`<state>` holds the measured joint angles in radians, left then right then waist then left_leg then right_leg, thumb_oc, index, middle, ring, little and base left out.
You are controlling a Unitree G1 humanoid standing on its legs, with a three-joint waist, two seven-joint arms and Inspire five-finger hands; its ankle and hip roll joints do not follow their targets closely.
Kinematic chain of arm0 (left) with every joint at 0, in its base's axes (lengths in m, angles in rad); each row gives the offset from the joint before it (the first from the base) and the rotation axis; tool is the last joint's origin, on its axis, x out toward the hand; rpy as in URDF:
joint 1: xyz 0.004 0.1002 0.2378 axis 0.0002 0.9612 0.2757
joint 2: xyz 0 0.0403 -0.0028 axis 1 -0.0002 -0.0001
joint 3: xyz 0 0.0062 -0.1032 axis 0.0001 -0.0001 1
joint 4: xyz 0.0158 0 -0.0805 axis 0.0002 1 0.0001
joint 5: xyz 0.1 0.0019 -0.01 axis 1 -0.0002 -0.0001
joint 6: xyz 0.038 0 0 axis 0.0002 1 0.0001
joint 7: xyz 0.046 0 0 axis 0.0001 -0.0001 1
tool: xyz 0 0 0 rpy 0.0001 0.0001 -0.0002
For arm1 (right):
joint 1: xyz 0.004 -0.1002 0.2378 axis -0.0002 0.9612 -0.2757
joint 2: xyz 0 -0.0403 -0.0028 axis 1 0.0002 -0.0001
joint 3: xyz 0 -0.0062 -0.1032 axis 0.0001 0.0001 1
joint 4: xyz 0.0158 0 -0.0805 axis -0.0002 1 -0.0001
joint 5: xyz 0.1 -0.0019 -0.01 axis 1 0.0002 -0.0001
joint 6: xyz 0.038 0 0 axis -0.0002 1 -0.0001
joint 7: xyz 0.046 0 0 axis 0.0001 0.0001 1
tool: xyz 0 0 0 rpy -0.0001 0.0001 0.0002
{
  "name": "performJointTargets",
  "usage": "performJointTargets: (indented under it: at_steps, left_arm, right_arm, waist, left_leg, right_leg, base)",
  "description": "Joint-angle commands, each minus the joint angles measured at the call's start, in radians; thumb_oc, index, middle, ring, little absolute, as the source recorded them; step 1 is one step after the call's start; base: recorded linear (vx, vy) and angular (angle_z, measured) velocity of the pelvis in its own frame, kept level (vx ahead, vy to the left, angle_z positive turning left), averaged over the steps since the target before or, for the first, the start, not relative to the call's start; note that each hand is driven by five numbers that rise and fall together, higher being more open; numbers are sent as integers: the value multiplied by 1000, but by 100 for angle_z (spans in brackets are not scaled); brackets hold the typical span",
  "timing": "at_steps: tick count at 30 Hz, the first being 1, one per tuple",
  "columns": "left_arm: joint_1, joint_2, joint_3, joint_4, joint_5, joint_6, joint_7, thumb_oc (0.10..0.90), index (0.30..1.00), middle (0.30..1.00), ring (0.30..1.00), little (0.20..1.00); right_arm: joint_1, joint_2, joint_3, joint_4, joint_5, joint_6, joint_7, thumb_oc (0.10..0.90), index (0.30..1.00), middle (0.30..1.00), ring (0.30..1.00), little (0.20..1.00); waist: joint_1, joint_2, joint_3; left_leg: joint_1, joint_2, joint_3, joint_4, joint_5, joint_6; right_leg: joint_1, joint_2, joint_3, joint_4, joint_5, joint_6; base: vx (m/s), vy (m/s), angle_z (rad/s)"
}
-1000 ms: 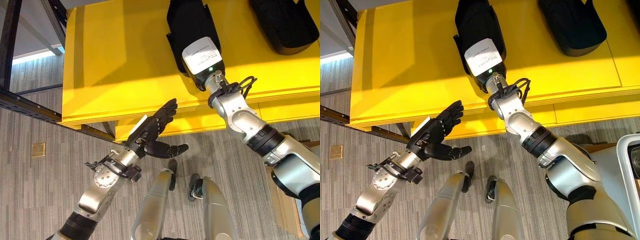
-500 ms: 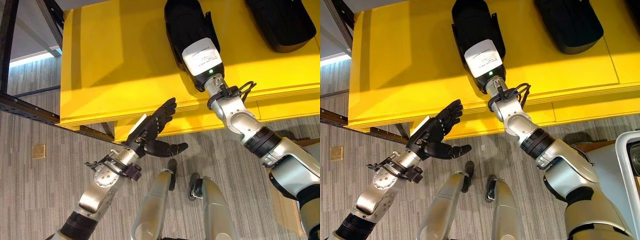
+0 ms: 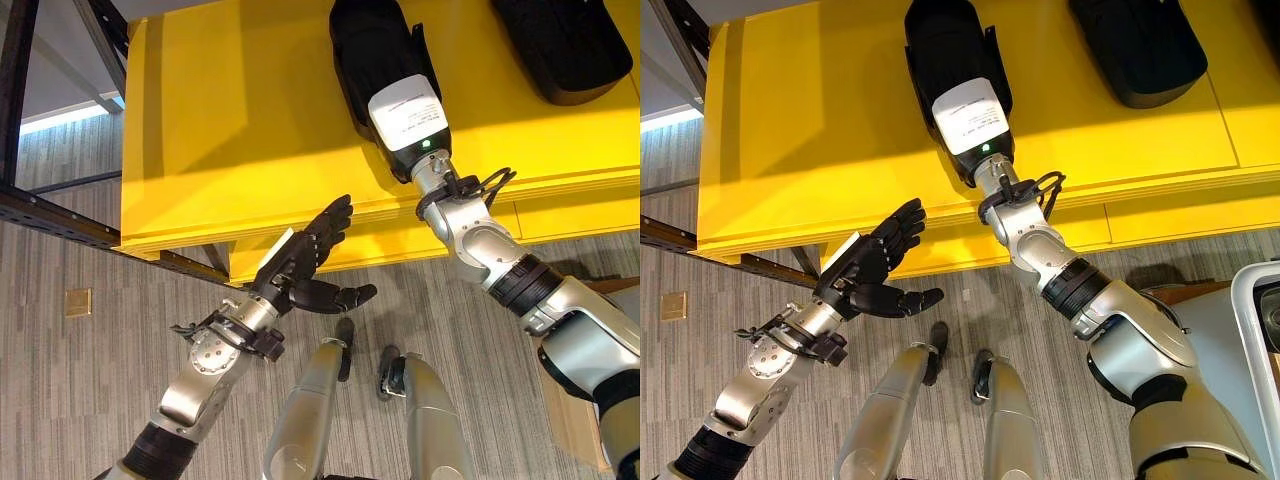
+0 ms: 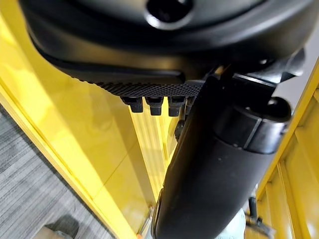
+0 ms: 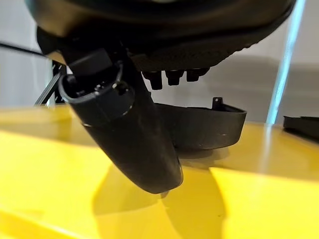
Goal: Move parts from the plastic box to the shelf.
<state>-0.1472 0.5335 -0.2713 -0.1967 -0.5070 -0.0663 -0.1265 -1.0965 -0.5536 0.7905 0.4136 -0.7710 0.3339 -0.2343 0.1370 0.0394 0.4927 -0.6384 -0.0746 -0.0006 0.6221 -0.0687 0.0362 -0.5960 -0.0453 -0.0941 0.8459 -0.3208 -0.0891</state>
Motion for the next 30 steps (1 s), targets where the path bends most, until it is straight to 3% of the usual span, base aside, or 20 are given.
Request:
performJointTargets:
  at_steps: [1, 2, 3, 5, 17, 26, 30]
  left_arm:
    - [-47, -52, 35, -137, -40, -109, 20, 900, 1000, 1000, 1000, 1000]
    - [-48, -53, 36, -137, -40, -108, 20, 900, 1000, 1000, 1000, 1000]
    - [-48, -61, 37, -142, -32, -105, 25, 900, 1000, 1000, 1000, 1000]
    - [-52, -70, 38, -140, -29, -94, 24, 900, 1000, 1000, 1000, 1000]
    - [-34, -81, 54, -134, -17, -91, 14, 900, 1000, 1000, 1000, 1000]
    - [-29, -86, 58, -136, -13, -87, 6, 900, 1000, 1000, 1000, 1000]
    - [-29, -88, 51, -135, -3, -89, -3, 900, 1000, 1000, 1000, 1000]
  right_arm:
    - [-11, 50, -47, 11, 119, -11, -31, 900, 1000, 1000, 1000, 1000]
    - [-11, 51, -48, 10, 125, -12, -30, 900, 1000, 1000, 1000, 1000]
    - [5, 65, -75, -24, 226, -16, -15, 900, 1000, 1000, 1000, 1000]
    - [27, 84, -101, -69, 303, -28, -17, 900, 1000, 1000, 1000, 1000]
    - [96, 35, -186, -295, 249, -22, 119, 900, 1000, 1000, 1000, 1000]
    - [107, 21, -182, -398, 238, -6, 217, 900, 1000, 1000, 1000, 1000]
    - [100, 22, -174, -401, 225, -18, 200, 900, 1000, 1000, 1000, 1000]
  waist:
    - [10, 3, -32]
    - [10, 3, -34]
    - [5, 3, -30]
    - [0, 2, -29]
    - [-31, -5, -33]
    - [-38, -8, -34]
    - [-35, -7, -34]
  left_leg:
    - [73, -34, 14, 48, -180, 67]
    - [70, -34, 14, 44, -173, 67]
    - [75, -36, 13, 48, -180, 67]
    - [79, -38, 13, 50, -182, 67]
    - [79, -42, 18, 63, -191, 72]
    - [86, -42, 19, 60, -191, 75]
    - [88, -42, 18, 57, -190, 76]
  right_leg:
    - [29, 26, 24, -89, 70, 33]
    - [26, 27, 24, -93, 77, 32]
    - [30, 30, 30, -91, 72, 33]
    - [32, 33, 38, -93, 74, 33]
    - [27, 43, 62, -93, 79, 32]
    - [30, 47, 70, -93, 79, 30]
    - [31, 46, 68, -95, 80, 30]
  base:
    - [0, 0, 0]
    - [0, 0, 0]
    - [0, 0, 0]
    - [16, 20, 0]
    - [4, 5, 0]
    - [4, 5, -1]
    - [0, 0, 0]
